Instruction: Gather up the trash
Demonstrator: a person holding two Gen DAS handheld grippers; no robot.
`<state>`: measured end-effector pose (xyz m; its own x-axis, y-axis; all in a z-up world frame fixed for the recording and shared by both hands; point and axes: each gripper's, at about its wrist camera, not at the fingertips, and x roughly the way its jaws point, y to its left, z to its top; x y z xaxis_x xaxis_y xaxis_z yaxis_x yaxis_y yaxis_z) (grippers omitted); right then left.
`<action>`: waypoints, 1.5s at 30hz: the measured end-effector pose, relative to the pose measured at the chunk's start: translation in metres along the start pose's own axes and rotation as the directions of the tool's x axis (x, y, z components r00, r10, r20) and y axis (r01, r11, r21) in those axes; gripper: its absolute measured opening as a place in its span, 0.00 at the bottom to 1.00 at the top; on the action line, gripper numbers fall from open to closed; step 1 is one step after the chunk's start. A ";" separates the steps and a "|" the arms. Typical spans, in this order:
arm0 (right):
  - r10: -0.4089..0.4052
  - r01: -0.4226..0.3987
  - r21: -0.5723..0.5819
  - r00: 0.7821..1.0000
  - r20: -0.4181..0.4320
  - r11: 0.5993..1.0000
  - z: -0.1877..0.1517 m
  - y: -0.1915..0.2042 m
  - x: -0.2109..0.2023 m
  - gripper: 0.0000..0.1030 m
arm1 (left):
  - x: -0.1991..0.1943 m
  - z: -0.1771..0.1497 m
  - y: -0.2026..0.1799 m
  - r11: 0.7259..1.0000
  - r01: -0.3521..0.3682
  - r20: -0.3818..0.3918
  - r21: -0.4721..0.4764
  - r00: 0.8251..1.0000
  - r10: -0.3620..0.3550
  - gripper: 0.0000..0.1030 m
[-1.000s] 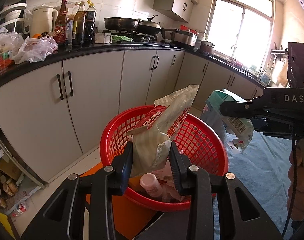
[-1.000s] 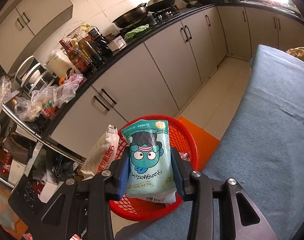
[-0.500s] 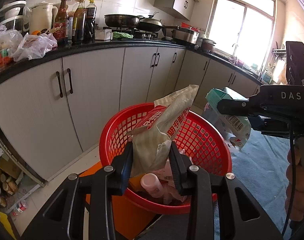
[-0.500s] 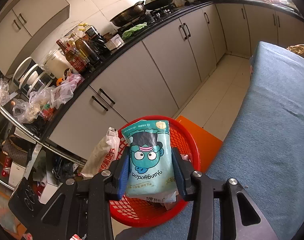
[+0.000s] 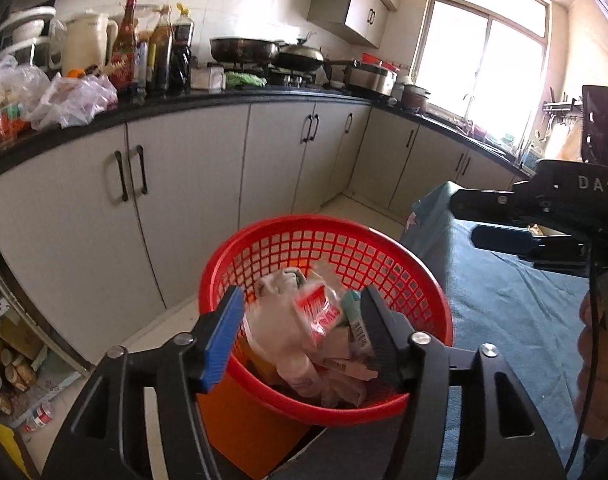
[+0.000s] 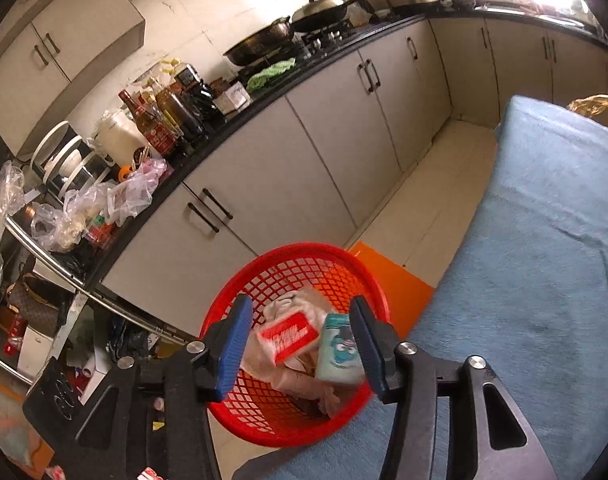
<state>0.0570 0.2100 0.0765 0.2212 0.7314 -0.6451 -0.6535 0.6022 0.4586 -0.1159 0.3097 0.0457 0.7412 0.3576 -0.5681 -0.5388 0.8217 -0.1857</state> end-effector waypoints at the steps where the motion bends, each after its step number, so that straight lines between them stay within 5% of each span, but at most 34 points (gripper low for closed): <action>1: -0.008 0.008 -0.002 1.000 0.013 1.000 -0.001 -0.001 -0.007 0.63 | -0.005 0.000 0.000 1.000 -0.011 0.017 0.000 1.000 0.011 0.74; 4: -0.070 0.072 -0.031 0.996 0.053 0.997 -0.011 -0.002 -0.030 0.71 | -0.022 0.001 -0.001 0.999 -0.039 0.075 -0.009 0.996 0.039 0.90; 9: -0.237 0.252 -0.107 0.963 0.131 0.962 -0.039 -0.003 -0.069 0.83 | -0.050 -0.003 -0.013 0.997 -0.075 0.142 0.014 0.987 0.072 0.99; 18: -0.457 0.512 -0.207 0.850 0.262 0.833 -0.124 -0.013 -0.134 0.92 | -0.073 -0.029 -0.041 0.978 -0.204 0.133 0.052 0.972 0.195 1.00; 21: -0.479 0.541 -0.210 0.831 0.283 0.815 -0.147 -0.020 -0.152 0.92 | -0.080 -0.039 -0.049 0.986 -0.157 0.104 0.057 0.983 0.150 1.00; 25: -0.502 0.573 -0.214 0.808 0.307 0.791 -0.172 -0.026 -0.172 0.92 | -0.090 -0.052 -0.064 0.959 -0.249 0.116 0.132 0.965 0.235 1.00; 31: -0.489 0.563 -0.213 0.813 0.317 0.799 -0.191 -0.027 -0.183 0.92 | -0.105 -0.071 -0.075 0.924 -0.352 0.113 0.150 0.935 0.337 1.00; 45: -0.496 0.573 -0.229 0.808 0.318 0.787 -0.200 -0.019 -0.182 0.92 | -0.106 -0.080 -0.091 0.901 -0.368 0.136 0.229 0.929 0.345 1.00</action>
<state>-0.1153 0.0019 0.0631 0.7332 0.3941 -0.5541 -0.5533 0.8195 -0.1492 -0.1775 0.1612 0.0589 0.5573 0.6756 -0.4826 -0.6667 0.7106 0.2250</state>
